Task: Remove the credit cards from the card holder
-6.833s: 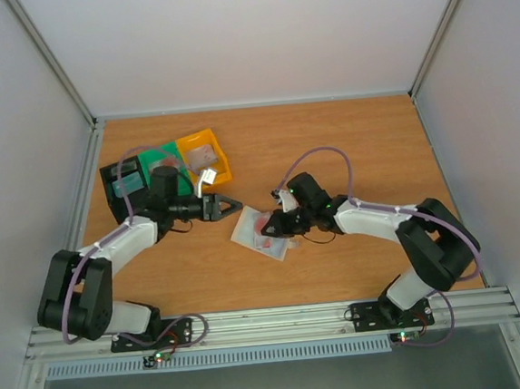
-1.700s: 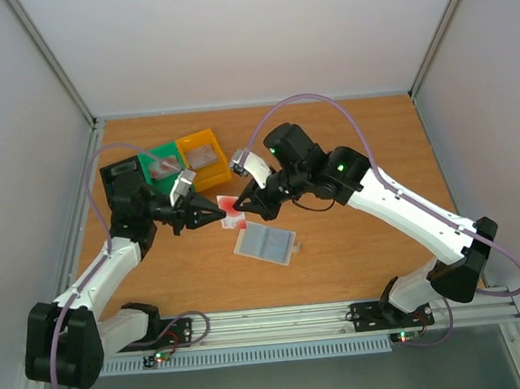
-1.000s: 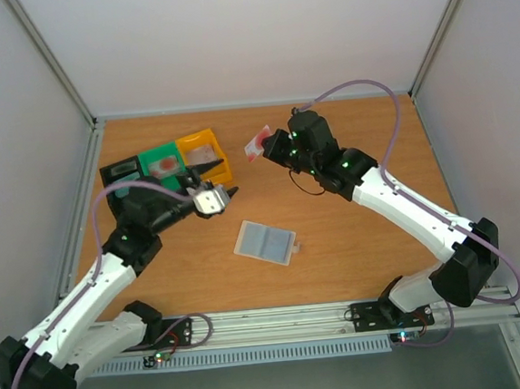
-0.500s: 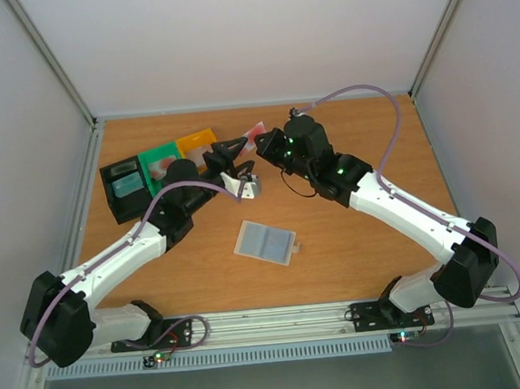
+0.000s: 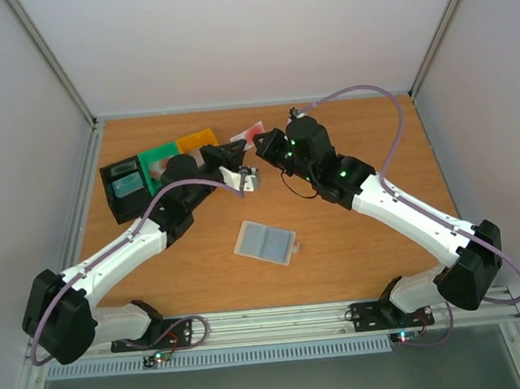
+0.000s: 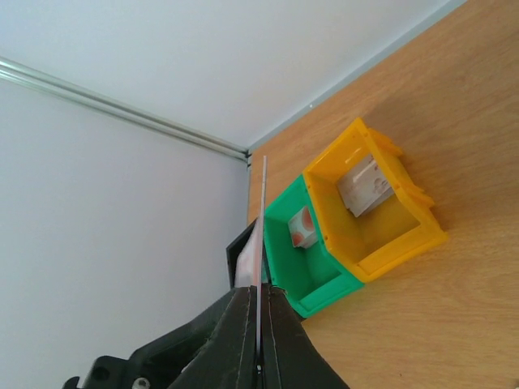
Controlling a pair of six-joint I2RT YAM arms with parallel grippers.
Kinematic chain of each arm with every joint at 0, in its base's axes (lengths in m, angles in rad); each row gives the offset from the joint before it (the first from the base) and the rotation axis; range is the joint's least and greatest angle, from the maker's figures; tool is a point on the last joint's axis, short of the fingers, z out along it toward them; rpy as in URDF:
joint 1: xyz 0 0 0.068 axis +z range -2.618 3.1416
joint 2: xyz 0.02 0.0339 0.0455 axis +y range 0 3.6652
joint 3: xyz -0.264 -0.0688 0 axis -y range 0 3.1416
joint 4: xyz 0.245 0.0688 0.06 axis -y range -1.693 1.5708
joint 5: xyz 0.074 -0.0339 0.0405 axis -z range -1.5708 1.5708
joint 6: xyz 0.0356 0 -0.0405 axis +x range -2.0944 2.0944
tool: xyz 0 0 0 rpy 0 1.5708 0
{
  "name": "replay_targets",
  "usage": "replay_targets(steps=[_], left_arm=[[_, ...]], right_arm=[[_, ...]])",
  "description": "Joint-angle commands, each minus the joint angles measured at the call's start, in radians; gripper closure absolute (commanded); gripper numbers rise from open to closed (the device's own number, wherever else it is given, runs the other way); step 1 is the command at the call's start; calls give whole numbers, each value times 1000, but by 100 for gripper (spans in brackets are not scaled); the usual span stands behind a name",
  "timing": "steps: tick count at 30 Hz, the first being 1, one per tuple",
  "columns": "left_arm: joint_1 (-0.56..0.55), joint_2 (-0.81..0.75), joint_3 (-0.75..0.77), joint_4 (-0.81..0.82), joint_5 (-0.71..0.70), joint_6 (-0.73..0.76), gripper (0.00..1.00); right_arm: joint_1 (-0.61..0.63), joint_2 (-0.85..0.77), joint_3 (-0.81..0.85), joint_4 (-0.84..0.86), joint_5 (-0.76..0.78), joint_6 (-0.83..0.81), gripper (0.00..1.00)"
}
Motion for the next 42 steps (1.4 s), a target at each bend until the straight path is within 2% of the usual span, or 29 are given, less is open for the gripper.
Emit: replay_targets(steps=[1,5,6,9,11,14,16,18,20,23,25,28,30,38,41,42], left_arm=[[11,-5,19,57,-11,0,99],[13,-36,-16,86,16,-20,100],[12,-47,-29,88,31,-25,100],[13,-90,-56,66,79,-93,100],[18,-138,-36,-73,138,-221,100],[43,-208,29,-379,311,-503,100],[63,-232,51,-468,438,-681,100],[86,-242,63,-469,553,-898,100],[111,-242,61,-400,685,-1152,100],[136,-234,34,-160,849,-1444,100],[138,-223,12,21,925,-1667,100],[137,-208,-17,241,959,-1886,100],[134,-215,-24,276,969,-1937,100],[123,-220,-45,277,990,-1924,100],[123,-219,-48,276,998,-1922,100],[123,-220,-50,273,1000,-1919,100]], right_arm=[[10,-23,-11,0,-32,-8,99],[10,-33,-31,-26,-56,-41,98],[10,-42,-37,-28,-67,-63,90],[9,-85,-50,-52,-85,-178,45],[4,-137,-64,-66,-132,-325,29],[-2,-243,-61,-152,-203,-617,16],[-4,-315,-55,-240,-262,-813,8],[-13,-382,-68,-291,-355,-964,2],[-30,-424,-76,-318,-477,-1077,1],[-46,-421,-52,-370,-587,-1197,2],[-69,-410,-40,-380,-638,-1237,4],[-109,-393,-29,-353,-759,-1230,7],[-109,-370,-12,-341,-802,-1217,10],[-109,-268,70,-293,-989,-1153,25],[-110,-276,68,-256,-976,-1150,43],[-111,-282,64,-244,-967,-1152,52]])
